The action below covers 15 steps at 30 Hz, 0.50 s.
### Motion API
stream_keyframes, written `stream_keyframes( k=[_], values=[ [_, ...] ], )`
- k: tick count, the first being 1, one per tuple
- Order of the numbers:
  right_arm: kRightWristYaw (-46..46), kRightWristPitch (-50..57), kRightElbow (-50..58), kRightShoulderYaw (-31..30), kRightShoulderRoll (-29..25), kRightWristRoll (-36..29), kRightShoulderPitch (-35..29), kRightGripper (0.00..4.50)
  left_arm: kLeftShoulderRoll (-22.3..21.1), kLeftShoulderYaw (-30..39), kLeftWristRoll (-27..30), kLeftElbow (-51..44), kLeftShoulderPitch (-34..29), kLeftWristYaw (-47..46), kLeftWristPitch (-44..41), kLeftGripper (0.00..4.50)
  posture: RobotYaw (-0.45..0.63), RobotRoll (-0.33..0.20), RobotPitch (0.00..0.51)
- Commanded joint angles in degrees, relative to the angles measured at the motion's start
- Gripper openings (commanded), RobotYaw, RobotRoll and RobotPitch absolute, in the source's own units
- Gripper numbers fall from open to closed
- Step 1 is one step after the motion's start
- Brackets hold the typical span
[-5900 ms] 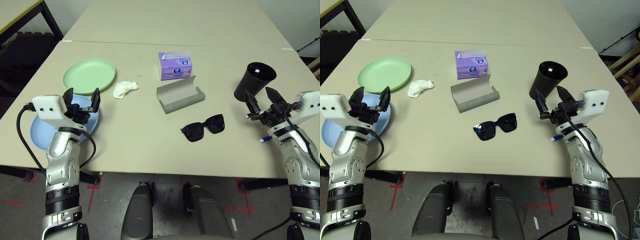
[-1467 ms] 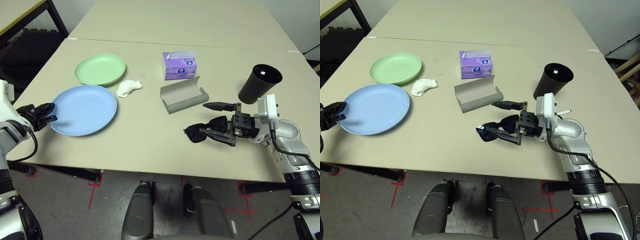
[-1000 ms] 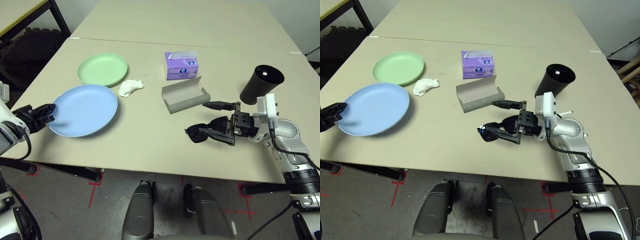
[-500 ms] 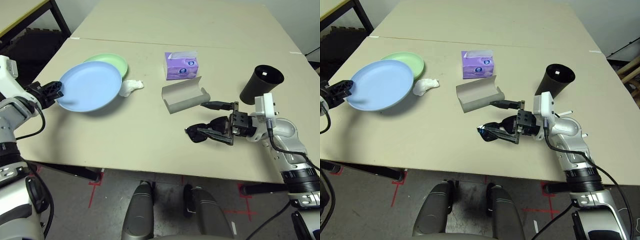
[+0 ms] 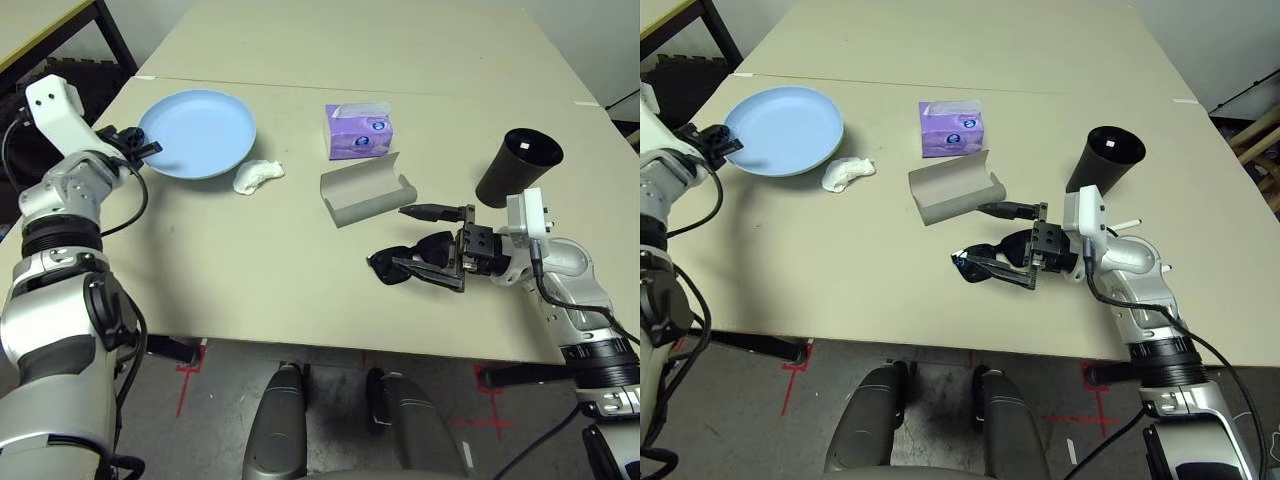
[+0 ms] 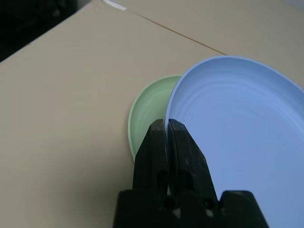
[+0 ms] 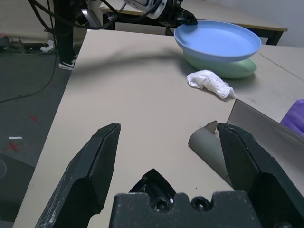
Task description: Organize and tidy the items on the table.
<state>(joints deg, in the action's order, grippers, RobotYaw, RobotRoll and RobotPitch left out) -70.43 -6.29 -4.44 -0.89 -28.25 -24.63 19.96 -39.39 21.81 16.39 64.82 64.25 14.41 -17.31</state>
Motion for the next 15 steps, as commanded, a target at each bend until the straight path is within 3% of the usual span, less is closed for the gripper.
stream_keyframes(
  k=[1,11,15],
  values=[
    [0.43,0.32,1.38,-0.01,-0.34,-0.19,-1.00,4.50,0.11,-0.19,-1.39,3.33,1.93,-1.52,3.25,0.04,0.17,0.000,0.171],
    [0.77,0.42,1.54,-0.10,-0.39,-0.19,-1.07,4.50,0.69,-0.39,-2.92,5.69,3.16,-3.10,7.32,0.04,0.18,0.000,0.174],
    [0.81,0.43,1.64,-0.14,-0.33,-0.23,-1.19,4.50,0.96,-0.79,-3.65,6.02,3.05,-3.63,8.92,1.15,0.18,0.000,0.174]
  ],
)
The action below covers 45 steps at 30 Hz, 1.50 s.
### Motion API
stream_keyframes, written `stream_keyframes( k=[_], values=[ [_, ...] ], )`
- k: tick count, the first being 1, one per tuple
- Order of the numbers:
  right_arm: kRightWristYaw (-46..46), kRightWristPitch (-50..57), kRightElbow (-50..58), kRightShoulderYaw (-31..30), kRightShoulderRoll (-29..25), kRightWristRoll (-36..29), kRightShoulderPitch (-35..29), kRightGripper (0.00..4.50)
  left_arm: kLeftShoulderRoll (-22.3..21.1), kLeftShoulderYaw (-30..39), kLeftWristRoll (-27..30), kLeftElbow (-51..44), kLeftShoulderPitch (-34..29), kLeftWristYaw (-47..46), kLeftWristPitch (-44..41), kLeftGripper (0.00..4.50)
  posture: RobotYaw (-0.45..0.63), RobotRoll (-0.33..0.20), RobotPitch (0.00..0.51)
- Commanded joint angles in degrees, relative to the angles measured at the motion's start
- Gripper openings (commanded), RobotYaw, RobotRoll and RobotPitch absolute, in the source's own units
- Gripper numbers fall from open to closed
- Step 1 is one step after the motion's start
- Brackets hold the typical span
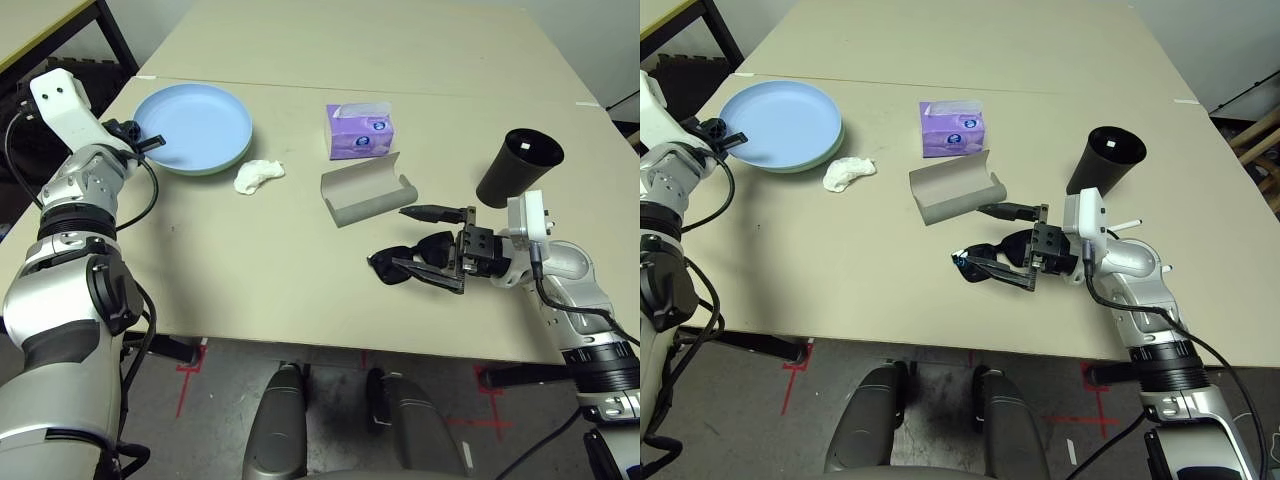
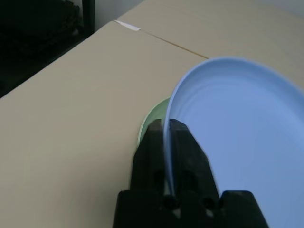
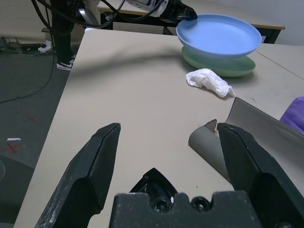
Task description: Organize and tidy the items on the table.
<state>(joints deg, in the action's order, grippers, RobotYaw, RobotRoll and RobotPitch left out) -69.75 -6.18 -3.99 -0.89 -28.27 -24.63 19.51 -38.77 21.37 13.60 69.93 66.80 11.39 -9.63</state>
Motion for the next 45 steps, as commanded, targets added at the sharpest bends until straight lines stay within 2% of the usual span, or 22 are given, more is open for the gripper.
stream_keyframes(
  k=[1,8,9,12,17,21,26,30,34,45],
  values=[
    [0.13,0.33,1.21,-0.15,-0.29,-0.23,-0.75,4.50,0.37,-0.32,-0.88,0.92,0.41,-0.42,1.43,1.54,0.18,0.000,0.174],
    [0.10,0.31,1.12,-0.24,-0.19,-0.22,-0.70,4.50,0.05,-0.21,-0.77,0.48,-0.20,0.60,2.18,4.24,0.18,0.000,0.175],
    [0.09,0.31,1.07,-0.27,-0.16,-0.21,-0.65,4.50,0.01,-0.33,-0.78,0.25,-0.30,1.30,2.26,4.48,0.19,0.000,0.176],
    [0.05,0.27,0.91,-0.31,-0.09,-0.19,-0.55,4.50,0.15,-0.42,-0.36,-0.78,-0.64,4.05,2.07,4.48,0.19,0.000,0.175],
    [0.03,0.24,0.77,-0.25,-0.13,-0.17,-0.45,4.50,0.97,-2.33,0.59,-6.17,-3.20,17.00,-0.26,4.48,0.19,0.000,0.176],
    [0.02,0.33,0.75,-0.23,-0.21,-0.21,-0.42,4.50,0.71,-7.61,3.08,-20.74,-11.78,35.83,-7.91,4.48,0.19,0.000,0.176],
    [-0.11,0.40,0.59,-0.25,-0.34,-0.26,-0.31,4.50,-0.81,-9.94,4.72,-29.74,-17.16,42.40,-15.58,4.48,0.20,0.000,0.176],
    [-0.23,0.38,0.39,-0.34,-0.31,-0.26,-0.06,4.50,-1.91,-12.74,4.30,-34.53,-20.26,48.61,-16.63,4.48,0.20,0.000,0.177],
    [0.11,0.50,0.29,-0.33,-0.48,0.08,-0.07,4.50,-2.09,-15.57,1.90,-34.85,-21.29,50.65,-12.90,4.48,0.19,0.000,0.178],
    [14.06,7.62,0.78,2.82,0.66,1.56,-2.93,4.50,0.34,-17.83,-1.98,-28.92,-19.43,49.39,-3.07,4.48,0.19,0.000,0.178]
  ],
)
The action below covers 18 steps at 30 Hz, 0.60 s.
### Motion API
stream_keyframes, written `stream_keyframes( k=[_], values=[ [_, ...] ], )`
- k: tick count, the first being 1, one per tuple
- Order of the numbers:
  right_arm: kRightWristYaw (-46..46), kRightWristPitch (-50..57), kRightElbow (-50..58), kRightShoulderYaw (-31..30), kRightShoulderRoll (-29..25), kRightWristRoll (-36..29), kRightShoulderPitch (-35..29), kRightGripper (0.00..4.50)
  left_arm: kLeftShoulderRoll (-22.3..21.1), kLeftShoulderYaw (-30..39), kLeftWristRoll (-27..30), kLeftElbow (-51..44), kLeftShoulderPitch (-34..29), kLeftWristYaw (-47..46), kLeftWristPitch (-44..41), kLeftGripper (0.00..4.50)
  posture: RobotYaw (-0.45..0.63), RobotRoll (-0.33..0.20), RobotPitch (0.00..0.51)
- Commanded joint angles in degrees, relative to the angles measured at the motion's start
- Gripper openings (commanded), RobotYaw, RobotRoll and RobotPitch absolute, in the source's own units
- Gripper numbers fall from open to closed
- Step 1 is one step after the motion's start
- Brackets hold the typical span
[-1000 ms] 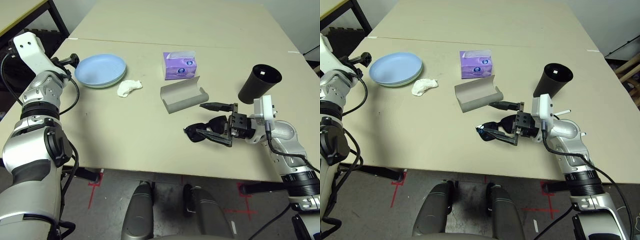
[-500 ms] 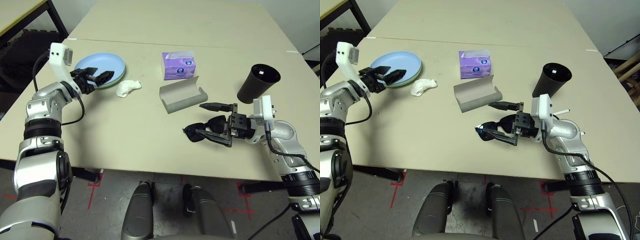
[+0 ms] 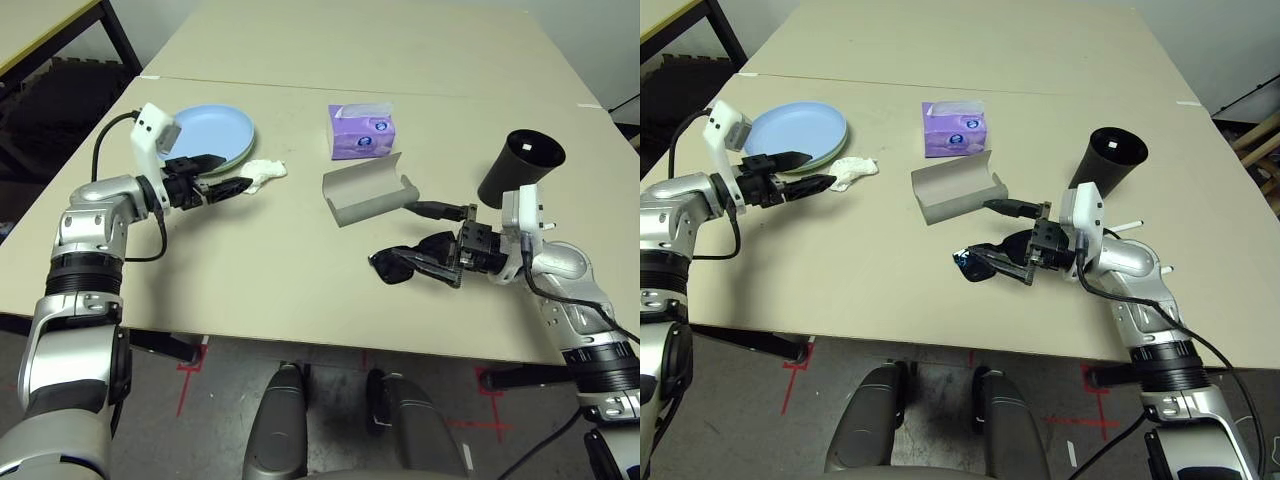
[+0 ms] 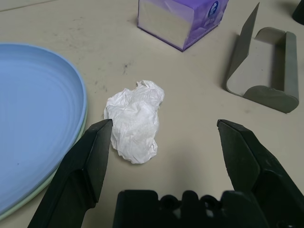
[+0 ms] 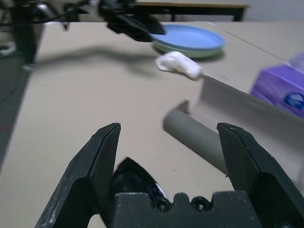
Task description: Organize and tidy the items on the table.
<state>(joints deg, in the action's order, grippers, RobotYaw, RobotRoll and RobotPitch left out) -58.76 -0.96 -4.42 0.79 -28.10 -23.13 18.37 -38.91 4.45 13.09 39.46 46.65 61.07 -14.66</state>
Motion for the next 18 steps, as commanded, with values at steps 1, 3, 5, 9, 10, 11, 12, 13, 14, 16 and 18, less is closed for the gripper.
stream_keyframes(
  k=[1,3,5,9,10,11,12,13,14,16,18],
  values=[
    [4.38,3.59,1.78,1.23,0.61,-0.01,-2.26,4.50,0.60,-1.18,-1.79,1.87,0.79,-0.25,2.66,4.48,0.19,0.000,0.178],
    [6.69,5.54,2.94,1.25,0.66,0.13,-3.23,4.50,0.80,-1.63,-2.39,2.50,0.84,-0.30,4.12,4.48,0.19,0.000,0.178],
    [8.44,6.98,4.14,1.51,0.90,-0.19,-4.15,4.50,1.11,-1.94,-2.87,3.29,1.02,-0.30,5.74,4.48,0.19,0.000,0.179],
    [9.58,7.72,6.27,1.84,1.24,-1.15,-5.10,4.50,1.74,-2.85,-4.33,4.55,1.47,-0.52,7.95,4.48,0.18,0.000,0.179],
    [9.54,7.78,6.71,1.80,1.26,-1.30,-5.20,4.50,1.94,-3.01,-4.76,5.20,1.73,-0.87,8.47,4.48,0.18,0.000,0.180],
    [9.46,7.77,7.12,1.71,1.25,-1.37,-5.31,4.50,2.12,-3.18,-5.31,5.99,2.06,-1.51,8.81,4.48,0.18,0.000,0.178],
    [9.38,7.84,7.48,1.64,1.24,-1.54,-5.42,4.50,2.28,-3.29,-5.63,6.65,2.34,-1.82,9.08,4.48,0.18,0.000,0.178],
    [9.41,8.02,7.81,1.63,1.28,-1.72,-5.49,4.50,2.42,-3.37,-5.88,7.21,2.60,-2.01,9.25,4.48,0.18,0.000,0.177],
    [9.46,8.17,8.01,1.65,1.31,-1.85,-5.54,4.50,2.51,-3.45,-6.00,7.64,2.80,-2.05,9.43,4.48,0.18,0.000,0.178],
    [9.50,8.15,8.32,1.62,1.30,-1.84,-5.55,4.50,2.79,-3.85,-6.76,9.05,3.44,-2.61,10.11,4.48,0.18,0.000,0.178],
    [9.56,8.25,8.76,1.55,1.35,-1.92,-5.64,4.50,3.28,-4.21,-7.48,10.49,4.20,-3.19,10.87,4.48,0.18,0.000,0.176]
  ],
)
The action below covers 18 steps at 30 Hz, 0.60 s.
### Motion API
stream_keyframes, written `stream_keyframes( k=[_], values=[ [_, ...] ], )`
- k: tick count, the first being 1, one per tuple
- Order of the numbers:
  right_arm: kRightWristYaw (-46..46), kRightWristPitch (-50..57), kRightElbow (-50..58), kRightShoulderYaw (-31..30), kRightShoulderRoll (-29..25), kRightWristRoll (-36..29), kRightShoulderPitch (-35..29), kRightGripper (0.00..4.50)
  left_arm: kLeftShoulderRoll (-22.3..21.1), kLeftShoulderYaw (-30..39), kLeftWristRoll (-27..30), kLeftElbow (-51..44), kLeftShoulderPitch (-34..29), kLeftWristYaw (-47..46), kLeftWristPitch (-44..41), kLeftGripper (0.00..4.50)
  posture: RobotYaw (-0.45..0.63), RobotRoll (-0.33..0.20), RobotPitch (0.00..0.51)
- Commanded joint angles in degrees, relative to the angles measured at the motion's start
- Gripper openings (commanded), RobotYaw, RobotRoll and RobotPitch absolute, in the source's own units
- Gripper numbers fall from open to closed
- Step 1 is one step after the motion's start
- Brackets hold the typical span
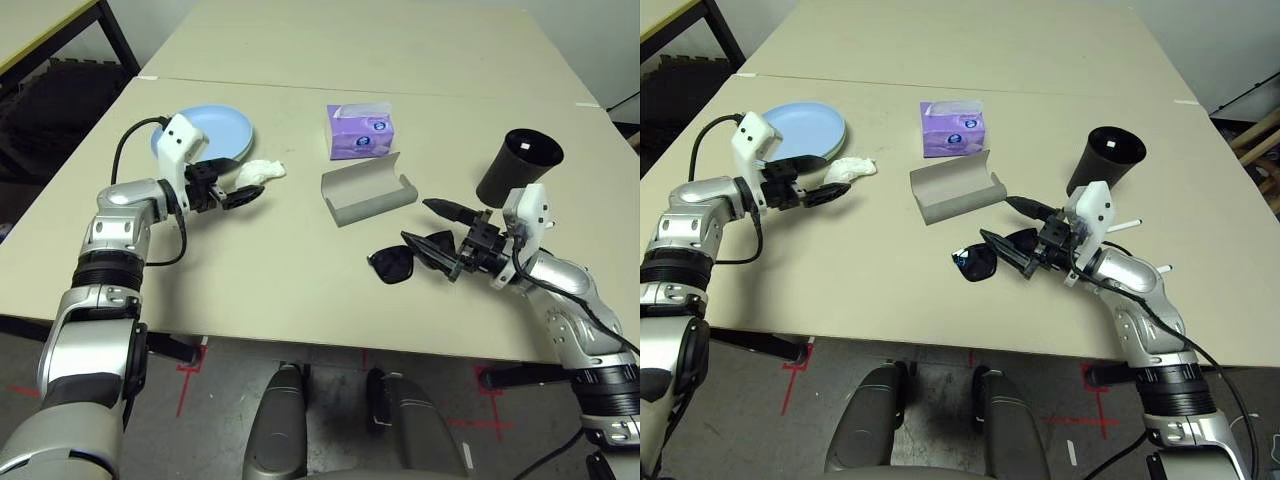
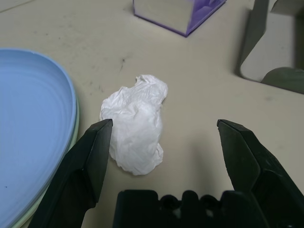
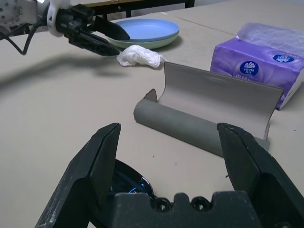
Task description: Organize and tidy the items on the table.
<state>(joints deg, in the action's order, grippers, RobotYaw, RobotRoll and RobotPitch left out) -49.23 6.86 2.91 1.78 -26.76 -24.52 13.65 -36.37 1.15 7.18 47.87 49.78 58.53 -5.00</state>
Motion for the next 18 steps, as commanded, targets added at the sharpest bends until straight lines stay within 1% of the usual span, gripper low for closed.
stream_keyframes(
  k=[1,9,10,11,13,17,18],
  values=[
    [0.02,0.50,1.64,0.51,0.03,-0.58,-0.97,4.50,1.01,-1.05,-1.96,2.84,1.52,-1.06,1.63,4.48,0.18,0.000,0.176],
    [0.29,1.09,2.96,0.34,0.59,-0.90,-1.04,4.50,2.68,-1.71,-4.85,9.46,5.32,-3.99,4.95,4.48,0.17,0.000,0.179],
    [0.36,1.16,3.12,0.36,0.67,-0.99,-1.07,4.50,2.78,-1.78,-5.06,10.05,5.67,-4.18,5.12,4.11,0.17,0.000,0.180],
    [0.45,1.23,3.28,0.39,0.74,-1.08,-1.05,4.50,2.83,-1.96,-5.38,10.69,6.01,-4.25,5.27,3.88,0.17,0.000,0.180],
    [0.57,1.39,3.52,0.47,0.82,-1.23,-1.00,4.50,2.90,-2.13,-5.79,11.66,6.46,-4.20,5.53,3.17,0.17,0.000,0.180],
    [0.79,1.60,3.87,0.64,0.98,-1.44,-0.95,4.50,2.96,-2.40,-6.29,12.89,6.94,-3.81,5.81,1.55,0.17,0.000,0.179],
    [0.88,1.69,4.00,0.69,1.03,-1.54,-0.93,4.50,2.95,-2.40,-6.33,13.09,7.02,-3.78,5.85,1.08,0.17,0.000,0.180]
  ],
)
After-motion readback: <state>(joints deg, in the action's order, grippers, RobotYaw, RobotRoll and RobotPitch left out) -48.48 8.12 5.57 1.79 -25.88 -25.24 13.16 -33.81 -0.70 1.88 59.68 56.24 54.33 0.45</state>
